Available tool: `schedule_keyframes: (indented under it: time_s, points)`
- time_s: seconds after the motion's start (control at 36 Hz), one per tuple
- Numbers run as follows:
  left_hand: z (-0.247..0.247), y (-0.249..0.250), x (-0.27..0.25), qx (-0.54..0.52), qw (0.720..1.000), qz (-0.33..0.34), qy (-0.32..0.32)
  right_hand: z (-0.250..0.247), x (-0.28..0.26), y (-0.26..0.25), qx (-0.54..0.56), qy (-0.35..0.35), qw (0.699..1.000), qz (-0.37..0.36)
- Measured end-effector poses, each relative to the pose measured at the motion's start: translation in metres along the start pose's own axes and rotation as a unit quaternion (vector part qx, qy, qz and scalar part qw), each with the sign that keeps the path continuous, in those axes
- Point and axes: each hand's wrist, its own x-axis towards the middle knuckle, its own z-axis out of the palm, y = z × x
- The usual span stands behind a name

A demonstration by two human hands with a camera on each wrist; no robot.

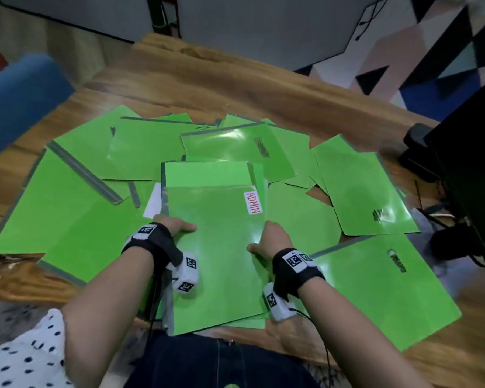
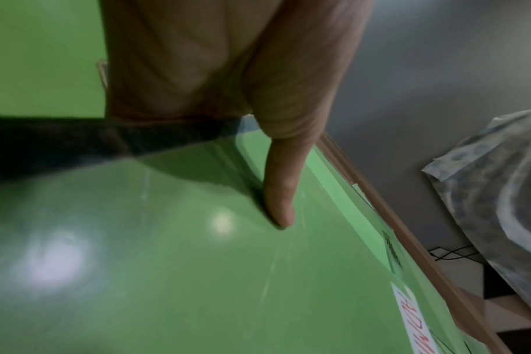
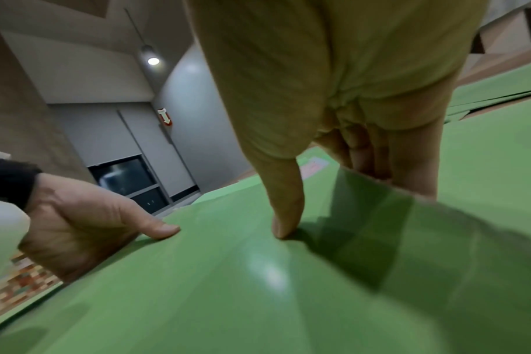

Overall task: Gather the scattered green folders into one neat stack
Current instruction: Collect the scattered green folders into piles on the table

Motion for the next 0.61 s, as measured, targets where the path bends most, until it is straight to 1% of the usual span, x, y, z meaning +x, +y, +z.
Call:
schedule_keyframes:
  time_s: [0.06,0.11,0.14,0.19,0.28,0.33,0.39,0.42,0.44,0.47,0.53,0.61]
  points:
    - [0.0,0.003,0.0,0.012,1.0,-0.004,0.002,-0.003,0.002,0.006,-0.036,0.004,0.999,-0.015]
    - [0.0,0.003,0.002,0.019,1.0,-0.005,0.002,-0.012,0.007,0.02,-0.059,0.036,0.998,-0.005]
    - [0.001,0.003,0.002,0.021,1.0,-0.003,0.003,-0.019,0.012,0.029,-0.067,0.058,0.996,0.017]
    - [0.002,0.002,0.003,0.018,1.0,0.001,0.008,-0.036,0.02,0.049,-0.071,0.1,0.988,0.09]
    - [0.003,0.0,0.003,0.009,1.0,0.004,0.014,-0.06,0.027,0.076,0.004,0.135,0.965,0.225]
    - [0.004,0.001,0.003,0.004,1.0,0.005,0.015,-0.074,0.031,0.093,0.04,0.112,0.946,0.301]
    - [0.004,0.002,0.004,0.008,1.0,0.006,0.017,-0.079,0.034,0.111,0.024,0.068,0.951,0.301]
    - [0.004,0.002,0.004,0.01,1.0,0.005,0.018,-0.081,0.03,0.113,0.021,0.041,0.955,0.294]
    - [0.004,0.002,0.005,0.012,1.0,0.004,0.019,-0.083,0.028,0.115,-0.001,0.02,0.953,0.303]
    - [0.004,0.002,0.005,0.013,1.0,0.003,0.02,-0.085,0.027,0.113,-0.04,0.012,0.953,0.299]
    - [0.004,0.002,0.006,0.009,1.0,-0.001,0.019,-0.093,0.02,0.107,-0.056,-0.01,0.962,0.269]
    - [0.005,0.001,0.009,0.007,1.0,-0.005,0.023,-0.101,0.018,0.098,-0.067,-0.026,0.959,0.276]
